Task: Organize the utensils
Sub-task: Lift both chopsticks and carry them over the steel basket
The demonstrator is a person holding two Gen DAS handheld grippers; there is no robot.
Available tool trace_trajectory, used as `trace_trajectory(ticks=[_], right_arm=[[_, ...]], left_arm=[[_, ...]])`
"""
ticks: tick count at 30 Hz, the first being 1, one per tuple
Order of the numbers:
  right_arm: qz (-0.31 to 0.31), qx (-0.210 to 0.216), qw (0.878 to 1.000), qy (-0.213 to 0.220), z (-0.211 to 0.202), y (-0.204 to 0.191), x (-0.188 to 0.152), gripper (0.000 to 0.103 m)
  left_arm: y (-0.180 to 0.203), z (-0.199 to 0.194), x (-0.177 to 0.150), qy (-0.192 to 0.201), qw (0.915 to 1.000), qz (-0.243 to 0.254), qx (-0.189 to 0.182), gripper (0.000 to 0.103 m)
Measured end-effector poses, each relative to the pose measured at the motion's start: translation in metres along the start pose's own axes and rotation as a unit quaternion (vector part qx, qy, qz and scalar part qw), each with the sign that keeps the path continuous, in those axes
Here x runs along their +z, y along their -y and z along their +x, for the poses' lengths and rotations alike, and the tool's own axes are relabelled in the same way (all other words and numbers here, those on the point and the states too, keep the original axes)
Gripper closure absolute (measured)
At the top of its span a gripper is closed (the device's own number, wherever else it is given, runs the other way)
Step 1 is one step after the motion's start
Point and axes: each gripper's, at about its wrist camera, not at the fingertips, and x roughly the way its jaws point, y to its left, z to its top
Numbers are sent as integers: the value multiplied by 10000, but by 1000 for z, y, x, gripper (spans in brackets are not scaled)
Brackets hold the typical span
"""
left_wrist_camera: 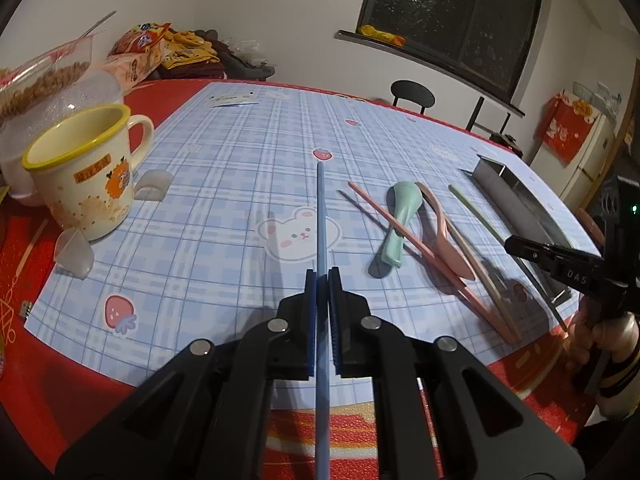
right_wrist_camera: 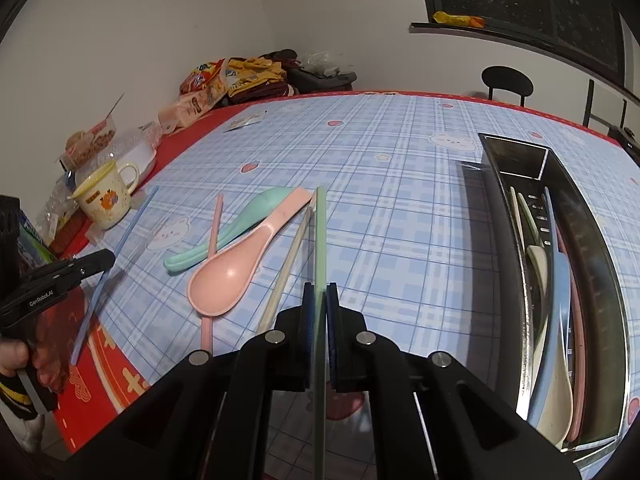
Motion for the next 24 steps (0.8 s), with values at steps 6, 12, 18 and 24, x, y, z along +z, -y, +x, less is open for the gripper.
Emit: trace_trajectory(ticks=[6, 12, 18, 24], right_arm=[[4, 36, 9999, 97, -4, -1, 0, 97], [271, 341, 9985, 318, -13, 11, -1, 97], [299, 582, 9973, 321, -15, 12, -3, 97], [343, 716, 9961, 398, -19, 13, -4, 97]], left_arm=[[0, -4, -2, 80, 10000, 16, 12, 93], [0, 0, -1, -23, 10000, 38, 3, 93], [-3, -10, 2, -15, 10000, -60, 7, 93], [12, -22, 8, 20, 9997, -111, -196, 93]])
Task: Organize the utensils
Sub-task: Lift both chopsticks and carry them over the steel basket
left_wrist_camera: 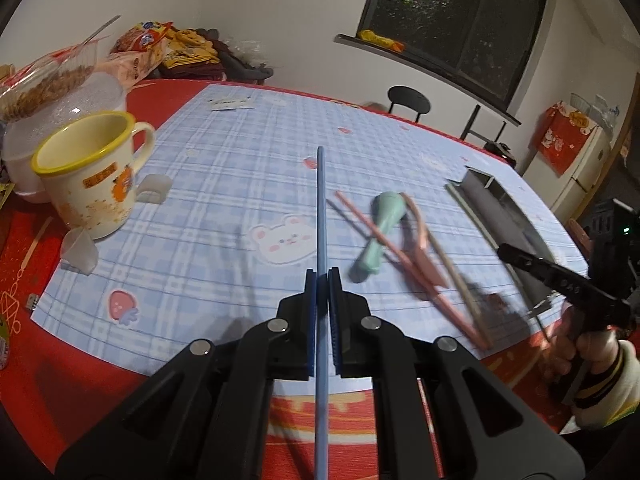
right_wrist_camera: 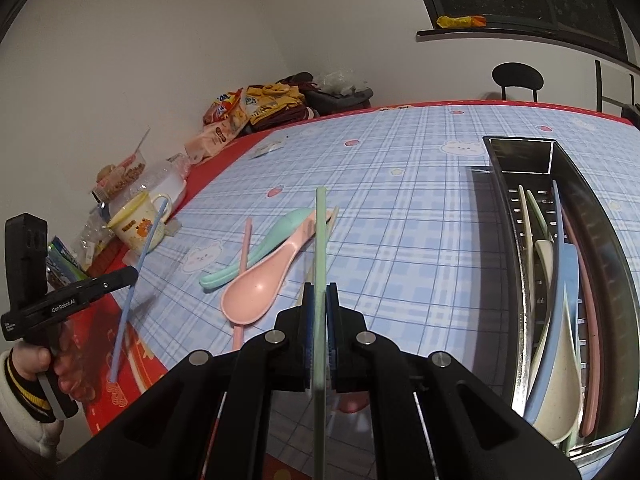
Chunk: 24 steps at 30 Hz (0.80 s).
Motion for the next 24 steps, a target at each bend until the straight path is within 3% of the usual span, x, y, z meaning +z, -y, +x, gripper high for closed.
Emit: trace_trajectory(ticks=[10, 24], right_arm=[[239, 300, 9991, 182, -24, 10, -2, 97], [392, 428, 9978, 327, -40, 17, 1, 97]], left_arm=[[49, 1, 11, 76, 9984, 173, -534, 93], [79, -11, 23, 157, 9926, 213, -1186, 93]])
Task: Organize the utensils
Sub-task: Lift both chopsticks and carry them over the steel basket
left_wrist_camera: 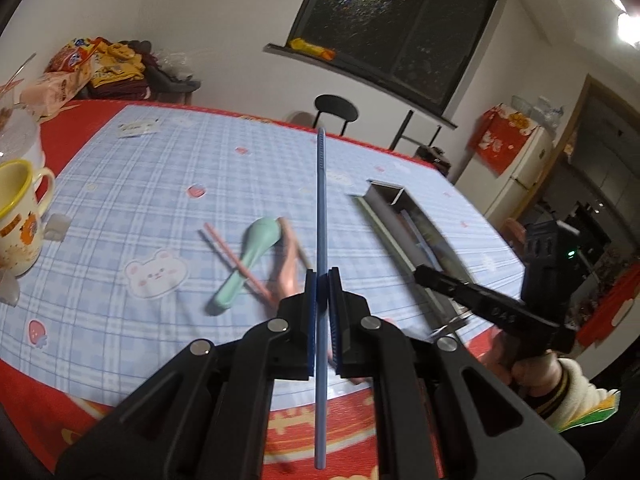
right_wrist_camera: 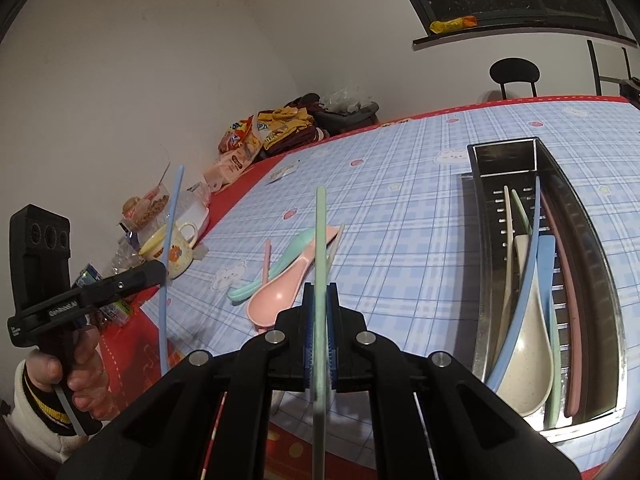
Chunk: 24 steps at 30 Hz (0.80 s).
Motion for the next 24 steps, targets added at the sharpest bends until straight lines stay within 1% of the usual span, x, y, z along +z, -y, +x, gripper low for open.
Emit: trace_trajectory(ticks=[5, 8, 10, 11, 14, 20, 24], right_arm=[[68, -34, 9999, 133, -9, 4, 6, 97], [196, -68, 9994, 275, -19, 12, 10, 97], [292, -135, 9987, 400, -28, 19, 14, 97], [362, -190, 9980, 477, -33, 25, 17, 97], [594, -359, 9954, 666, -47, 45, 23, 97], [970, -709, 9885, 923, -65, 85, 33, 97], [1120, -854, 9854, 953, -67, 104, 37, 97]], left_arm=[[11, -2, 8, 43, 9996, -47, -279, 93], [21, 7, 18, 57, 9990, -81, -447, 93], [28, 13, 23, 92, 9990, -76, -433, 93], [33, 18, 27, 106, 9991, -48, -397, 93], [43, 31, 35, 56, 9983, -98, -571, 93], [73, 75, 52, -209, 9938, -162, -1084, 93], [99, 105, 59, -376, 9897, -52, -1378, 93]])
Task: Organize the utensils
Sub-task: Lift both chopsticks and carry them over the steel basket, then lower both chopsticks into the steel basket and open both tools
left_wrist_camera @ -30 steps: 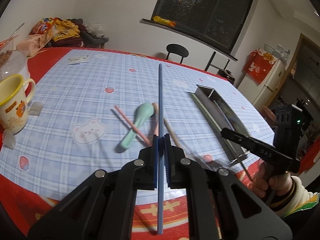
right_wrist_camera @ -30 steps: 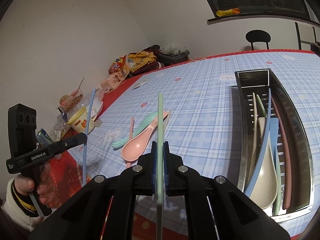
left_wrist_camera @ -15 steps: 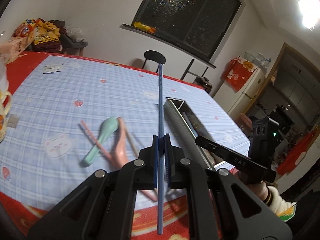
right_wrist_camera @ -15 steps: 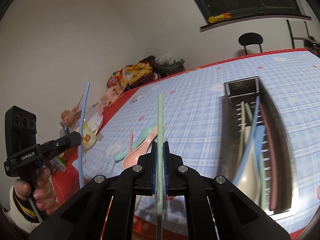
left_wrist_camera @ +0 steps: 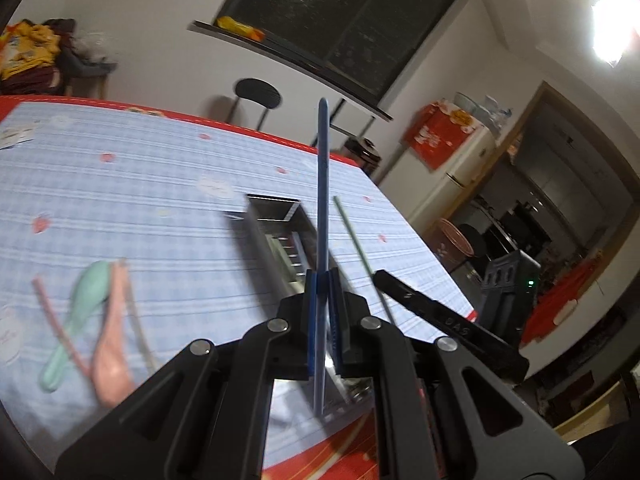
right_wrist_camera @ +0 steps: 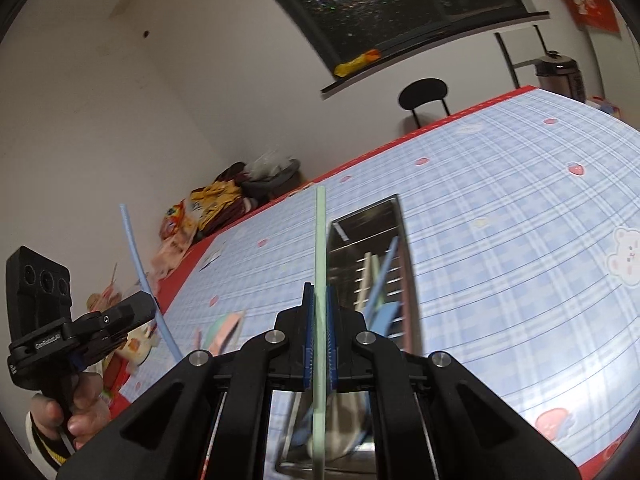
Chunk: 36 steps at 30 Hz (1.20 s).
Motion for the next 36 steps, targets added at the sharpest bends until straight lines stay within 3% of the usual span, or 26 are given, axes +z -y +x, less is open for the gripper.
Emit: trace_trajectory(ticks=[6, 14, 22, 36], right_arm=[[100, -91, 9999, -18, 9, 16, 3, 97], [117, -70, 9999, -66, 17, 21, 5, 97], [116, -176, 9998, -69, 22, 22, 3, 97], [57, -324, 9994, -74, 34, 22, 6, 97]], left_arm=[[16, 37, 10, -222, 9994, 155, -196, 93], [29, 58, 19, -365, 9983, 248, -372, 93], [19, 89, 18, -707, 9972, 172, -183, 93], [9, 139, 22, -1176, 9914, 495, 280, 93]])
